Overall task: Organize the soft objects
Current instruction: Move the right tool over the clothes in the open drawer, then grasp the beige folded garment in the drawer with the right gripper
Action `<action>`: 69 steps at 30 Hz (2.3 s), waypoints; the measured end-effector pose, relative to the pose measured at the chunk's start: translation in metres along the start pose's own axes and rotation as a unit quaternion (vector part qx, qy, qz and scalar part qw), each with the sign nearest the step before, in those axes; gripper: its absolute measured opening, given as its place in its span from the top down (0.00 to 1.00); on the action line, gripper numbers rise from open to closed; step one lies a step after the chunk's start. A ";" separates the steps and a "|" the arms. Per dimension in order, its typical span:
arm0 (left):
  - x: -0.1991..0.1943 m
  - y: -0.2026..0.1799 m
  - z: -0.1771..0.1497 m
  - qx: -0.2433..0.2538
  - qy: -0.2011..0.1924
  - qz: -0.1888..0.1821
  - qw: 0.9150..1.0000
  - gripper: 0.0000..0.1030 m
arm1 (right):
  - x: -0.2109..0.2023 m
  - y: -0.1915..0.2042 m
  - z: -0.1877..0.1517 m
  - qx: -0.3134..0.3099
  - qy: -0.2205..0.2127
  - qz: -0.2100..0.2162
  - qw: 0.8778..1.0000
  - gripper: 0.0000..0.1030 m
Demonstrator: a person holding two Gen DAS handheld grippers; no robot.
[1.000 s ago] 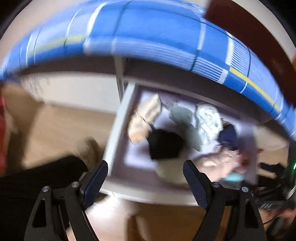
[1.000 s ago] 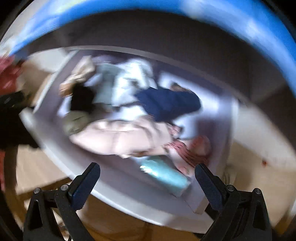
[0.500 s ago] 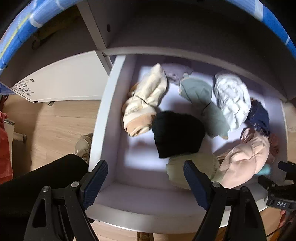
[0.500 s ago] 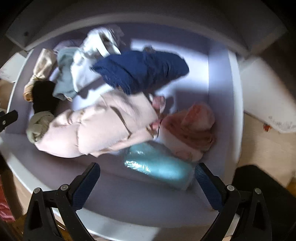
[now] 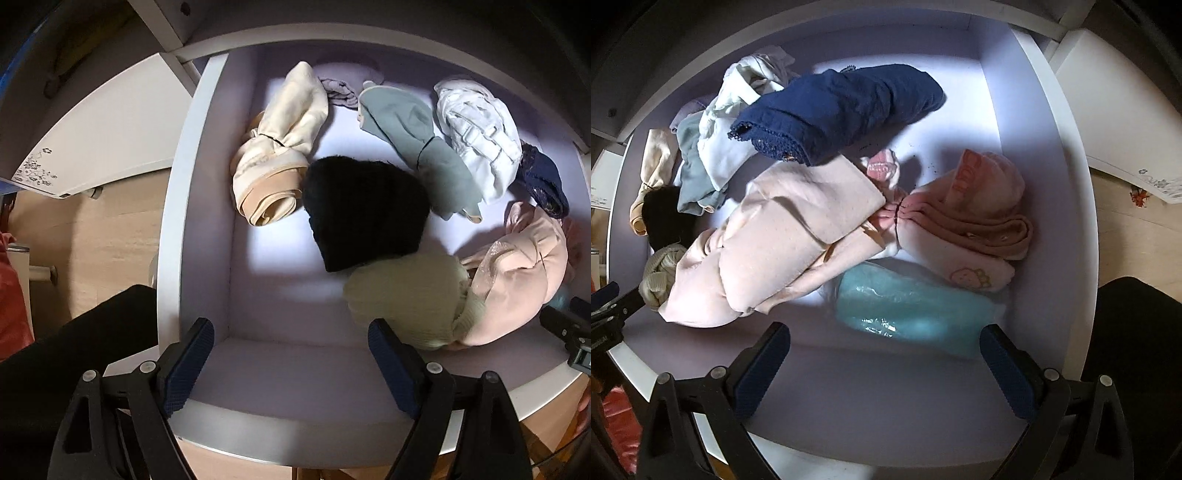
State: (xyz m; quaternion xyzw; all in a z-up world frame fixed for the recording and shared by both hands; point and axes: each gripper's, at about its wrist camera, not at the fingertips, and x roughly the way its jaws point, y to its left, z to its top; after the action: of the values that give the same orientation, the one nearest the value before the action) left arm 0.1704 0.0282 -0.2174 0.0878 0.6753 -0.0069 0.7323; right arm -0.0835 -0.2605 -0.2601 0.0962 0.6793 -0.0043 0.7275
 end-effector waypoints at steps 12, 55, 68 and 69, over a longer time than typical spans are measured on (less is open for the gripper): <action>0.004 -0.006 -0.037 0.010 0.059 -0.001 0.998 0.15 | 0.018 0.001 0.008 0.007 0.073 0.001 0.997 0.00; -0.074 -0.023 -0.032 0.039 -0.060 -0.074 0.995 0.15 | -0.050 -0.012 0.032 0.123 -0.007 0.205 0.971 0.01; -0.056 -0.011 -0.025 0.001 -0.044 -0.081 0.996 0.15 | -0.011 0.016 0.022 0.193 0.056 0.253 0.946 0.22; -0.055 -0.011 -0.024 0.001 -0.043 -0.081 0.996 0.15 | -0.008 0.016 0.022 0.197 0.059 0.247 0.947 0.22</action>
State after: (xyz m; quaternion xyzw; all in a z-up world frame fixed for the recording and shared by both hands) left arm 0.1400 0.0149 -0.1657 0.0329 0.6481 -0.0710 0.7575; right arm -0.0599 -0.2487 -0.2488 0.4021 0.6615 0.0476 0.6313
